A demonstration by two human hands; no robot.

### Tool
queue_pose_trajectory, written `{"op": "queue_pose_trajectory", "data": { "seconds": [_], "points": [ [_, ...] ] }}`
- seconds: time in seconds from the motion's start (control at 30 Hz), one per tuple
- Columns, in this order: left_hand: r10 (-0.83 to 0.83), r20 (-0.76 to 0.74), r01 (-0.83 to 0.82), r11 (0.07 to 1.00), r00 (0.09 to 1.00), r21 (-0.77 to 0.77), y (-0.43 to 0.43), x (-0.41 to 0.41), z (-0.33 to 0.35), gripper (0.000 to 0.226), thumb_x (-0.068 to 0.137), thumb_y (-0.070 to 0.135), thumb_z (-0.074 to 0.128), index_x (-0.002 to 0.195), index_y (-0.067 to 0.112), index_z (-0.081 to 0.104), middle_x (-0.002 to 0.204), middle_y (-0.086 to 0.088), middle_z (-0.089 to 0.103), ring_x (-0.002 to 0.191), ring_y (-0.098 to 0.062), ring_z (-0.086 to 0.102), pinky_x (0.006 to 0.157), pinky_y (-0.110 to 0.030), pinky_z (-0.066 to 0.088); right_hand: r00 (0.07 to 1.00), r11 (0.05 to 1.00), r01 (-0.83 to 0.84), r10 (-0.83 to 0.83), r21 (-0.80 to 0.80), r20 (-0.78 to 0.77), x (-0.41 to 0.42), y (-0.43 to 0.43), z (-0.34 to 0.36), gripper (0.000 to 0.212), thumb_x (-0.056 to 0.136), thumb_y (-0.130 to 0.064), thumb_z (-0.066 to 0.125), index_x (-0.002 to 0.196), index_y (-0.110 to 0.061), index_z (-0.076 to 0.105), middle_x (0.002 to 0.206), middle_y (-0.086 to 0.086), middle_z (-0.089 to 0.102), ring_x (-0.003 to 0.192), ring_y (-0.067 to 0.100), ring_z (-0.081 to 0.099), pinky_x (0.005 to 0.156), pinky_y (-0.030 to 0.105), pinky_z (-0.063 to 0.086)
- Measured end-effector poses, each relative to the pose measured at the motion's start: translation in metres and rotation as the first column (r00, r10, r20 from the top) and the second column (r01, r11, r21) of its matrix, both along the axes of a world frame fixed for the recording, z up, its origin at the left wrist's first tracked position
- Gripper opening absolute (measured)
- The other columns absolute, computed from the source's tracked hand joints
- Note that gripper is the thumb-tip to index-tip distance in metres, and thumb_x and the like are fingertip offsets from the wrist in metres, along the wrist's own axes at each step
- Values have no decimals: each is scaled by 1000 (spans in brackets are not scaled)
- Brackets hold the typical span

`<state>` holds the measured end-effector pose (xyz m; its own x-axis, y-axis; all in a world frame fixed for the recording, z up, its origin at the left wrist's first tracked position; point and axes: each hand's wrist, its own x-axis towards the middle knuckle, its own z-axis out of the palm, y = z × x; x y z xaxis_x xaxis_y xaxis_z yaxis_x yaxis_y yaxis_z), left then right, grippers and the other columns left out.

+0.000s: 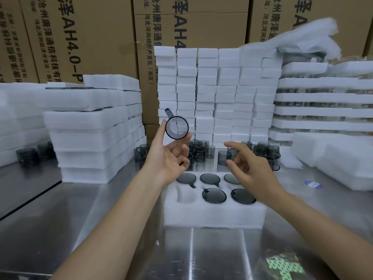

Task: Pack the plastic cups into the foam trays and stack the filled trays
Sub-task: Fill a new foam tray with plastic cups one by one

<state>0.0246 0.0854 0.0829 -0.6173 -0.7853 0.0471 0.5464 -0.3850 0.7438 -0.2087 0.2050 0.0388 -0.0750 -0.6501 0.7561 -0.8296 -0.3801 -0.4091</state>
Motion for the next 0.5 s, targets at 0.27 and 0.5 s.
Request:
{"op": "queue_pose_trajectory", "data": {
  "seconds": [0.27, 0.5],
  "points": [
    [98, 284, 2, 943, 954, -333, 8, -5, 1, 66, 73, 77, 80, 114, 25, 82, 112, 5, 79, 76, -7, 68, 69, -25, 44, 1000, 1000, 0, 0, 1, -20, -3, -1, -2, 43, 102, -23, 65, 135, -49, 55, 81, -9, 62, 65, 19, 59, 68, 36, 51],
    [209, 501, 228, 702, 840, -675, 9, 5, 2, 54, 73, 59, 88, 120, 34, 75, 108, 8, 79, 100, -9, 73, 93, -34, 48, 999, 1000, -4, 5, 10, -32, -5, -2, -2, 40, 101, -29, 63, 134, -51, 54, 81, -10, 62, 67, 20, 61, 68, 39, 53]
  ]
}}
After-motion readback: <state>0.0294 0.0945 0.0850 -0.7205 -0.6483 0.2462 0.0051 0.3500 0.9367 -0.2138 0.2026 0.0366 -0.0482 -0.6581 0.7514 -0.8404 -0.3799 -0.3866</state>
